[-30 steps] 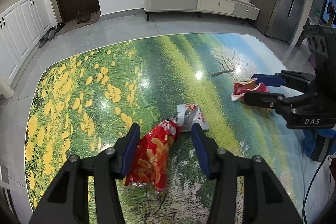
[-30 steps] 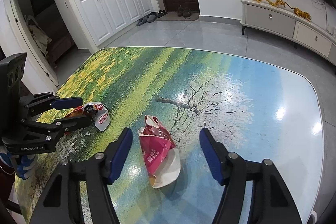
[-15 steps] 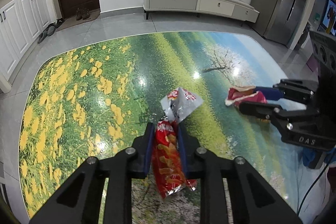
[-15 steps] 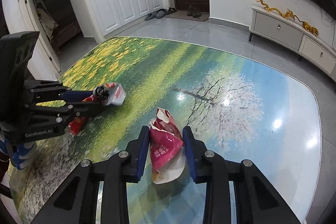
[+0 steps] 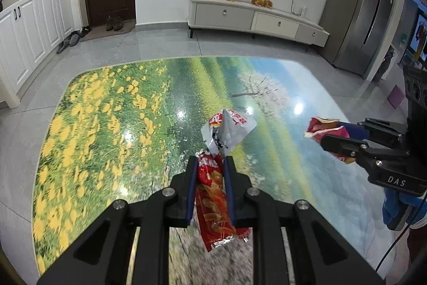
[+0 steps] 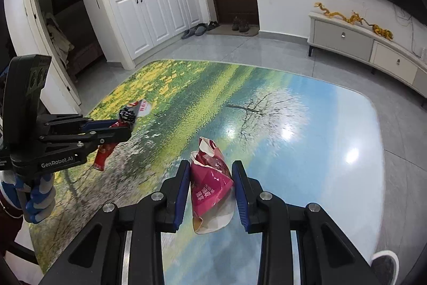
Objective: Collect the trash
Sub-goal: 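Carry both held bags over the white trash bin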
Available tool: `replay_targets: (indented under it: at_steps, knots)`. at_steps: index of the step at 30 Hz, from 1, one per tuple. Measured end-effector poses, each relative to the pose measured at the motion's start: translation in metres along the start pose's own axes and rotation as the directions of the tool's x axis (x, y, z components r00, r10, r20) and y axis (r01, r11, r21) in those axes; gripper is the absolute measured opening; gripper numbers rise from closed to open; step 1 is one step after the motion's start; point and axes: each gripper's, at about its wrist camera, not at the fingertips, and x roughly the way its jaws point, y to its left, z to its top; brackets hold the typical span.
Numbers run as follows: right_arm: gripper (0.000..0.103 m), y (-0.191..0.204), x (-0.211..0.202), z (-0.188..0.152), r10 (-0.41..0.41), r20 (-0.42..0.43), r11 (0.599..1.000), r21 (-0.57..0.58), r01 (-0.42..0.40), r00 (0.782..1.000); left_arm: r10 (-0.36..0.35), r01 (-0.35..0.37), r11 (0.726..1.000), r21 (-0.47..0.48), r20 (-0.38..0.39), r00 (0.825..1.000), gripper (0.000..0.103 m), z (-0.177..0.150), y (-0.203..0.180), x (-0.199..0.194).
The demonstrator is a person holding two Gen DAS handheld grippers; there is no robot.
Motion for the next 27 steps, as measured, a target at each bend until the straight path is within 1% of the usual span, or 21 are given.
replay_targets:
  at_steps: [8,11,15,20,24,25,27]
  knots:
    - [0.03,-0.012,-0.063,-0.016,-0.05,0.091,0.998,0.035,0.047,0.995,0.017,-0.017,1.0,0.004,0.064,0.998,0.018,0.005,-0.023,-0.046]
    - [0.03,-0.026,-0.087,-0.024,-0.078,0.127,0.995,0.07,0.069,0.989,0.015,-0.017,1.0,0.022,0.083,0.996,0.018,0.01,-0.041,-0.059]
    - [0.03,-0.048,-0.119,-0.038,-0.125,0.166,0.987,0.119,0.106,0.978,-0.006,0.0,0.998,0.063,0.102,0.995,0.018,0.019,-0.074,-0.069]
    - [0.03,-0.084,-0.153,-0.061,-0.193,0.193,0.968,0.196,0.155,0.962,-0.053,0.042,0.992,0.117,0.094,0.994,0.018,0.032,-0.119,-0.067]
    - [0.03,-0.121,-0.177,-0.088,-0.265,0.186,0.937,0.282,0.207,0.946,-0.113,0.103,0.981,0.164,0.056,0.992,0.018,0.041,-0.171,-0.051]
    - [0.03,-0.131,-0.182,-0.095,-0.284,0.18,0.927,0.304,0.221,0.942,-0.121,0.11,0.979,0.174,0.049,0.992,0.018,0.041,-0.18,-0.048]
    - [0.03,-0.149,-0.191,-0.109,-0.32,0.165,0.907,0.339,0.252,0.933,-0.142,0.134,0.969,0.208,0.023,0.99,0.018,0.042,-0.211,-0.037]
